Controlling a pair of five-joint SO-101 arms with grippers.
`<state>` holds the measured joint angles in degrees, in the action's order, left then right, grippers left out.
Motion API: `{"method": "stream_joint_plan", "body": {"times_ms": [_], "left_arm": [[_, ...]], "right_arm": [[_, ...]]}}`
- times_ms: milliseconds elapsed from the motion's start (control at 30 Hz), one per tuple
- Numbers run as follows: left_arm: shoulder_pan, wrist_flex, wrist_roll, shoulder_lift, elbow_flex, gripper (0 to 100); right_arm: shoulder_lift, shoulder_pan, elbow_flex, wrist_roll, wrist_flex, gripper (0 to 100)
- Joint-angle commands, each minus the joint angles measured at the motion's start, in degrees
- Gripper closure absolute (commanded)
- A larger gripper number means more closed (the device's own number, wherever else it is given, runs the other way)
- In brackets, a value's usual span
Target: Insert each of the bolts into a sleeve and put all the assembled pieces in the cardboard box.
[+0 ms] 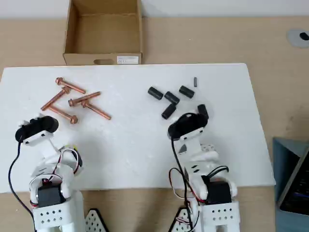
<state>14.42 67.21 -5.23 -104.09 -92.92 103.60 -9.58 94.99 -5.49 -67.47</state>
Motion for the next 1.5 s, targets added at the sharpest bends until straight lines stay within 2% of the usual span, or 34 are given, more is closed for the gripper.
{"method": "stream_joint_plan", "body": {"times_ms": [0, 1467], "left_arm": [[0.18, -1.05, -0.18, -0.4, 0.18, 100], [-0.88, -1.14, -0.09, -0.4, 0.18, 99]], "right_arm": [[6.29, 0.75, 0.13, 0.26, 1.05, 98.8], [6.29, 0.66, -0.04, 0.44, 1.05, 98.8]]}}
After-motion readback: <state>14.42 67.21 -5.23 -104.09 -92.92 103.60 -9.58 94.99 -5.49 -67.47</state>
